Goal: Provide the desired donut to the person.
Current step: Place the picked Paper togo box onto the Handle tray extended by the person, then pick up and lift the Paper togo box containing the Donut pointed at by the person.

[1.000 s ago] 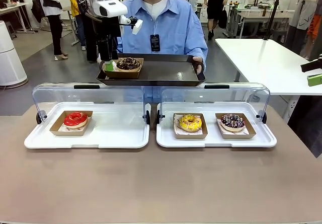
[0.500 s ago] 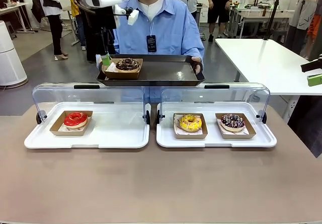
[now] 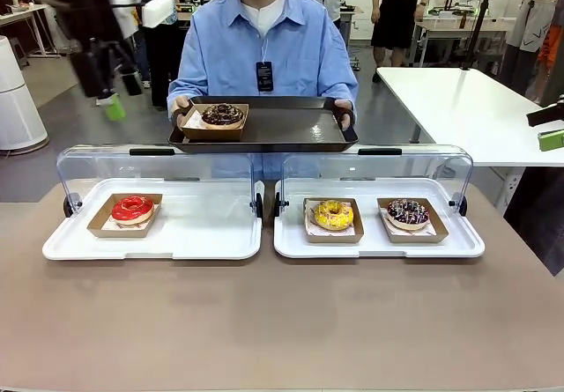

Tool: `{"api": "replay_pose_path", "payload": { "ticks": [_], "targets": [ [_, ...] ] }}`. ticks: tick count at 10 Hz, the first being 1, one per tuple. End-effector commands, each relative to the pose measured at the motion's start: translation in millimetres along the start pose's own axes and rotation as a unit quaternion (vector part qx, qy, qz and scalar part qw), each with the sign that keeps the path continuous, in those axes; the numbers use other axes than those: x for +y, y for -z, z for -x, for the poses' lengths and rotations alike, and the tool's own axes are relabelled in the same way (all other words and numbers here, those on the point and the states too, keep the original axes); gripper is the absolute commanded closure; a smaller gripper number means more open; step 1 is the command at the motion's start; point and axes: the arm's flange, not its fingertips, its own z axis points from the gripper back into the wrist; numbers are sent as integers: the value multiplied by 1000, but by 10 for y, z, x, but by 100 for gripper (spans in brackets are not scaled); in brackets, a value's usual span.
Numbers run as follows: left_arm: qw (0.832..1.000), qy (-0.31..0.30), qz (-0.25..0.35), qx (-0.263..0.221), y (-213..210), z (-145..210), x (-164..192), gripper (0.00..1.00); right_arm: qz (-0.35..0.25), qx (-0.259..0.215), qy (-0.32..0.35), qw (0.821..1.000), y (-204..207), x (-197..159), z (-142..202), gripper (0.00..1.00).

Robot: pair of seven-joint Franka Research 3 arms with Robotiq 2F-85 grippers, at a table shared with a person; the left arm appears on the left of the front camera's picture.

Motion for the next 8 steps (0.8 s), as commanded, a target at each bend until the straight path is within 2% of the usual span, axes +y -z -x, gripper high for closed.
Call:
{"api": "replay_pose_path", "payload": {
  "ticks": [1,3,4,8],
  "targets": [
    [1000,5,-16,-4,201,133,-230,0,-1,-7,-5,1000,6,-12,-3,0],
    [1000,-9,-12,-5,252,240,-209,0,-1,-7,-5,1000,6,-12,-3,0],
    [1000,-9,-2,0,125,175,-198,0,-1,-7,-5,1000,6,-12,-3,0],
    [1000,-9,-2,0,125,175,-198,0,-1,-7,-5,1000,6,-12,-3,0]
  ]
}}
